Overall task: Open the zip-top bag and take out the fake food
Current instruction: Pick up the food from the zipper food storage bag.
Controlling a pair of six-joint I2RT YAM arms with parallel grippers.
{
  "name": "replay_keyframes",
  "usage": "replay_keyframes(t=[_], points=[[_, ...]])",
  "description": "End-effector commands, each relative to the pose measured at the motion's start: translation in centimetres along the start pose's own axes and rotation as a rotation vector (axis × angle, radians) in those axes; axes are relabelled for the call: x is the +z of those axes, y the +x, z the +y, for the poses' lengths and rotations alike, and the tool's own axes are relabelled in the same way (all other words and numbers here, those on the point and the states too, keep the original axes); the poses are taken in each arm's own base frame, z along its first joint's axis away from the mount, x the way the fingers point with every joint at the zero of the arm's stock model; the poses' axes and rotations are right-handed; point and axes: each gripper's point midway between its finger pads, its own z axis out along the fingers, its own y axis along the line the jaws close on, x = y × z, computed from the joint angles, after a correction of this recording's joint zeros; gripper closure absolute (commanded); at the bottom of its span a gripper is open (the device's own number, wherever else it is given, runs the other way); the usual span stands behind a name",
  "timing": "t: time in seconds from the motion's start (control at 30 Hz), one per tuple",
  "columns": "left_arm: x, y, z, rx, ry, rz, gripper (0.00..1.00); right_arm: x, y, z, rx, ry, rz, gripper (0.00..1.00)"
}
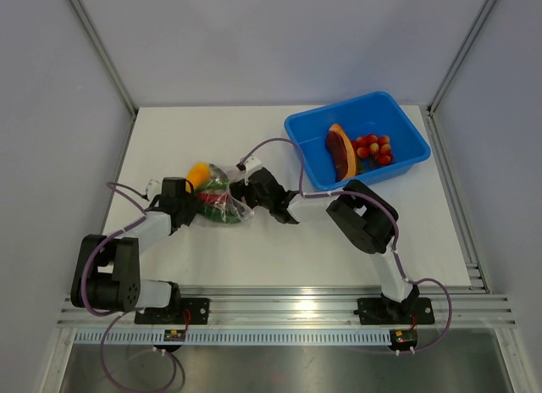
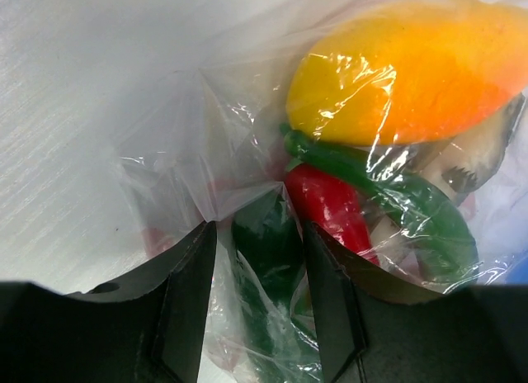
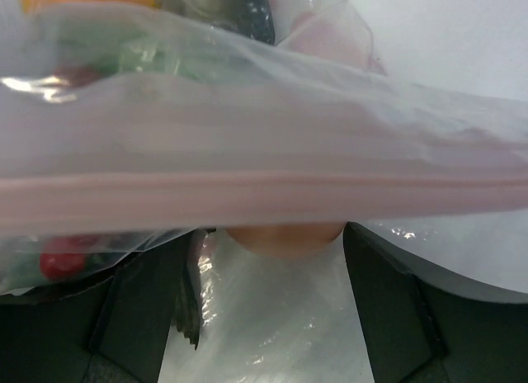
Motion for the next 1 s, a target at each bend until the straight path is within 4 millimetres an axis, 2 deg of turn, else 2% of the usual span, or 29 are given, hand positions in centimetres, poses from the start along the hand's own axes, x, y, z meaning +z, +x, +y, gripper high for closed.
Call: replay_keyframes(t=[0.0,0.33,0.63,0.83,0.9,0.97], points=[[0.0,1.2,0.2,0.034,0.004,0.048,0.51,0.4,-3.2,0.3,0.028,0.036,-0.131,0.16],[0.0,1.2,0.2,0.037,0.004,0.044,0.51,1.3,-3.1,-0.4,0.061,0.077,-0.163,0.19],[-0.1,1.2,0.1,0.037,0.006,0.047,0.51,1.4,-2.7,-0.8,0.067,0.093,-0.164,0.44],[-0.1,1.2,0.0,0.022,0.012,0.047,0.51,0.6,-3.7,-1.3,0.087,0.124,-0.222,0.53],[-0.2,1.1,0.0,0.02,0.011,0.043,0.51,0.3,-3.7,-1.7,0.091,0.141,-0.228,0.5],[-0.3,1.0,0.0,0.021,0.011,0.038,0.51,0.3,-3.9,-1.7,0.089,0.141,-0.223,0.35]])
